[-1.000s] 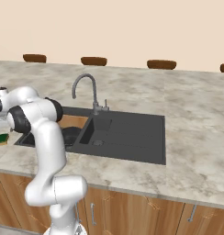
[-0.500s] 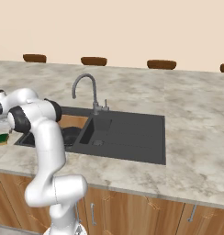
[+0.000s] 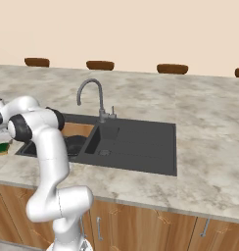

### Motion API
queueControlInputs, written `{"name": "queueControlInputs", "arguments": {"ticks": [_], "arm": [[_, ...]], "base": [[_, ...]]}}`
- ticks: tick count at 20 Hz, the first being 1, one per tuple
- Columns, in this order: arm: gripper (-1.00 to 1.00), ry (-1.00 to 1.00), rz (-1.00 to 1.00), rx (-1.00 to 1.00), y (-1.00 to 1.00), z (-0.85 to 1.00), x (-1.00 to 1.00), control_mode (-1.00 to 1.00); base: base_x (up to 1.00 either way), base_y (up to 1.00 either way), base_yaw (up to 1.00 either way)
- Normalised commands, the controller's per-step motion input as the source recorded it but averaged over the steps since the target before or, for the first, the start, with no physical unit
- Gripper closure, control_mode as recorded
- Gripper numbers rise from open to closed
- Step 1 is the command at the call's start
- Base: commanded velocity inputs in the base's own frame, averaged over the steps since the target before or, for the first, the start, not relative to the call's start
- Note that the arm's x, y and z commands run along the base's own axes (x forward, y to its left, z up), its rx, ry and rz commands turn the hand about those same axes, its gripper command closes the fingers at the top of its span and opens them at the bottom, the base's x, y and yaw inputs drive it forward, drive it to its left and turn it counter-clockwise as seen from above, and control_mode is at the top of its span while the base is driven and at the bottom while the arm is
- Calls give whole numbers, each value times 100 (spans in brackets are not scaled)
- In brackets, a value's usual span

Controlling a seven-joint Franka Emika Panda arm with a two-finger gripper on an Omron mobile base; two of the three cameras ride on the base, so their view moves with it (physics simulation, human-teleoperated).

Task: Pick the pan and sponge and place them into the sink. Then turn on the water.

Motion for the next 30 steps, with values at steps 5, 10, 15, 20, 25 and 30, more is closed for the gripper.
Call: {"name": "queueControlInputs", "arguments": {"ticks": [5, 10, 15, 20, 25, 30], "arm": [[-100, 0, 0, 0, 0, -15, 5, -100], [-100, 0, 0, 0, 1, -23, 4, -100], [-100, 0, 0, -2, 22, -28, 3, -100], [100, 0, -1, -6, 36, -27, 11, -100], [100, 0, -1, -5, 28, -26, 9, -100], [100, 0, -1, -5, 10, -30, 0, -100]], "base": [[0, 0, 0], [0, 0, 0], [0, 0, 0], [0, 0, 0], [0, 0, 0], [0, 0, 0]]}}
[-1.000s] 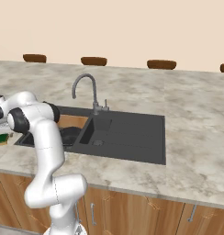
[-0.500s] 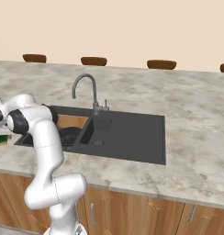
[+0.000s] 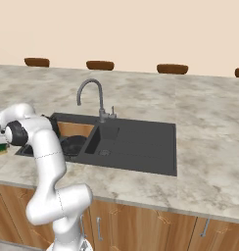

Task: Pick the pan and sponge and place them into the sink. Then turn on the water.

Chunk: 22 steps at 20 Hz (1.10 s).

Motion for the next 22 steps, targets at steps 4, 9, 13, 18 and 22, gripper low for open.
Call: {"name": "queueControlInputs", "arguments": {"ticks": [4, 9, 13, 18, 22], "arm": [[100, 0, -3, -2, -3, 3, -6, -100], [100, 0, -9, -2, -31, 29, -1, -100], [100, 1, -9, -3, -38, 29, 1, -100], [100, 0, -7, 0, -46, 27, 0, -100], [100, -1, -4, 0, -53, 19, -8, -100]], "base": [[0, 0, 0], [0, 0, 0], [0, 0, 0], [0, 0, 0], [0, 0, 0]]}}
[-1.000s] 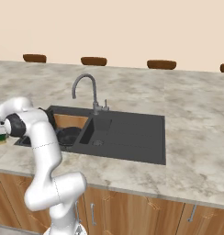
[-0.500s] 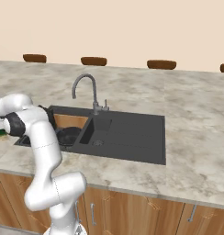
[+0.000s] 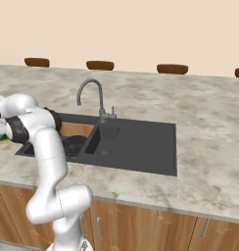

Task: Pick the pan and sponge and place them into the sink. Then turn on the water.

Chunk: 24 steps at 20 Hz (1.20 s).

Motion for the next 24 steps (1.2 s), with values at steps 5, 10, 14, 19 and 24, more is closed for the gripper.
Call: {"name": "queueControlInputs", "arguments": {"ticks": [5, 10, 14, 19, 24], "arm": [[100, -2, -3, -1, -56, 9, -13, -100], [100, -3, -1, 0, -59, 9, -10, -100], [100, -5, 0, 1, -58, 6, -5, -100], [100, -5, -1, 1, -55, 7, 0, -100], [100, 0, -2, 0, -45, 17, 19, -100]], "base": [[0, 0, 0], [0, 0, 0], [0, 0, 0], [0, 0, 0], [0, 0, 0]]}}
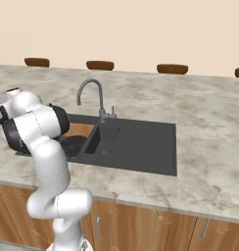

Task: Pick the pan and sponge and place them into the sink. Then turn on the water.

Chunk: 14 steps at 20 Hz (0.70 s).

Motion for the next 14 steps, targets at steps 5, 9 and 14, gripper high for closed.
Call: {"name": "queueControlInputs", "arguments": {"ticks": [5, 9, 14], "arm": [[100, 1, -2, 3, -35, 6, 30, -100], [100, 0, -3, 3, -15, -1, 36, -100], [100, -4, -2, -1, -1, -8, 28, -100]], "base": [[0, 0, 0], [0, 0, 0], [0, 0, 0]]}}
